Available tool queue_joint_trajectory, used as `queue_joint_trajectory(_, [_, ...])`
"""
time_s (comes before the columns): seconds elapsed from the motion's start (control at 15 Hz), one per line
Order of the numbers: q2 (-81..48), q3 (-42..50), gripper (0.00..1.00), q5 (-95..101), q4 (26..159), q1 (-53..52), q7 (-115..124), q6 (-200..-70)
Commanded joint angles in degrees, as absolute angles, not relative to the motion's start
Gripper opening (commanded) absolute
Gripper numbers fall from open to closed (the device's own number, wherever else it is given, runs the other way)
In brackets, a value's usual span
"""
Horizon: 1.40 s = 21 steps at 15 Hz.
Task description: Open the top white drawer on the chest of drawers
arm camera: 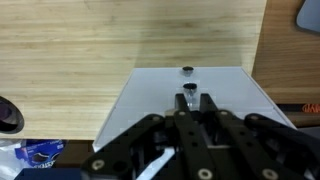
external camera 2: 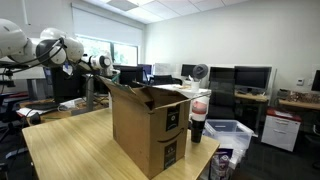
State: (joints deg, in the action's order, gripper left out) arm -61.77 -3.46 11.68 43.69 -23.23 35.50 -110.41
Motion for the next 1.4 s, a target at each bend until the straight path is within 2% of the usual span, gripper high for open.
queue_joint_trajectory(0.0, [-62.16,-3.15,0.06,11.46,42.53,-23.46,36.93,-108.26])
queue_joint_trajectory(0.07, [-62.14,-3.13,0.09,11.47,42.55,-23.47,36.96,-108.14])
queue_joint_trajectory(0.8, [-58.41,-4.92,0.09,10.71,49.14,-22.24,34.9,-111.44])
queue_joint_trajectory(1.33, [-55.28,-5.04,0.09,10.87,53.7,-21.54,35.67,-108.31])
